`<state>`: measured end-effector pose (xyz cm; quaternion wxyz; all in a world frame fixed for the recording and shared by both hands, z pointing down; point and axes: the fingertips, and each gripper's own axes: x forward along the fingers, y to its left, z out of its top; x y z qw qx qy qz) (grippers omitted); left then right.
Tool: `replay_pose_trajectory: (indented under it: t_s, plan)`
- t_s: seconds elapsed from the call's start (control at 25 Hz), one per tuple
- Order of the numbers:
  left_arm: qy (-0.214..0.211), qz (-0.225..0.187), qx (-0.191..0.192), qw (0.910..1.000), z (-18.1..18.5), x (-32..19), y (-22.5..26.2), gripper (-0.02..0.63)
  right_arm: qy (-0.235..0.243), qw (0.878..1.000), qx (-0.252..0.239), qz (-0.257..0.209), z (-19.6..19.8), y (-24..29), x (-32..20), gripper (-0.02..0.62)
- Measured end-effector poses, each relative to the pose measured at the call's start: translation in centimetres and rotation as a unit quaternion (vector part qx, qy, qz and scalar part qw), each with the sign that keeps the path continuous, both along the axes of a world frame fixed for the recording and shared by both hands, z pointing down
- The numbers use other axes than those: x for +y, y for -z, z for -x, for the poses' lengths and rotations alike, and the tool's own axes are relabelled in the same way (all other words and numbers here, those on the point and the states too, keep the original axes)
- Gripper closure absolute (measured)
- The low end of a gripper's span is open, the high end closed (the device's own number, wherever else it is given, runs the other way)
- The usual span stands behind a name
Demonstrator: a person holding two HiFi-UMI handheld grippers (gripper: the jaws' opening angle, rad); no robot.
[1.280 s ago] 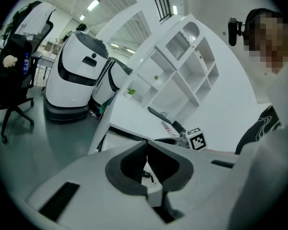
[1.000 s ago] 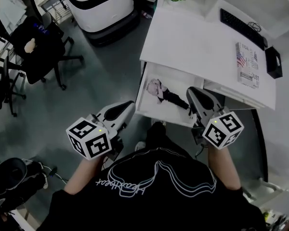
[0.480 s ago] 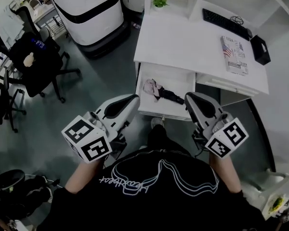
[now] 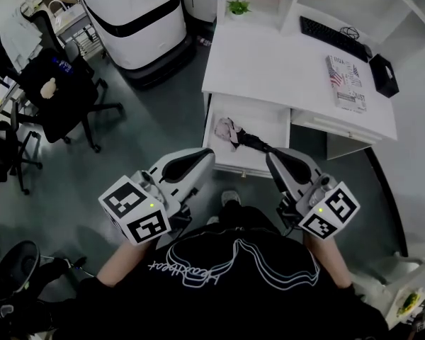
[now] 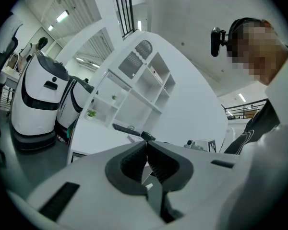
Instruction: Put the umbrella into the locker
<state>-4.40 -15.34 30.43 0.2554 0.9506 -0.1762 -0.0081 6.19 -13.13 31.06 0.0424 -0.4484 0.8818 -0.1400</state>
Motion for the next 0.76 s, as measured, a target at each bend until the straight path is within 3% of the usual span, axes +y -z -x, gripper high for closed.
replay_pose_trajectory:
  t_s: [0.28,0.76]
  plan:
    - [0.007,0.019,-0.001,0.9998,-0.9,-0.9,-1.4,0.6,0.017,0.999,0.034,0.008,0.0,-1.9,-0.6,0.592]
    - [0.019,0.056,-0.012,0.9982,-2.8,-3.8,-4.8,0.6,0.018,0.998,0.027,0.044,-2.4,-4.1,-3.7,0.592]
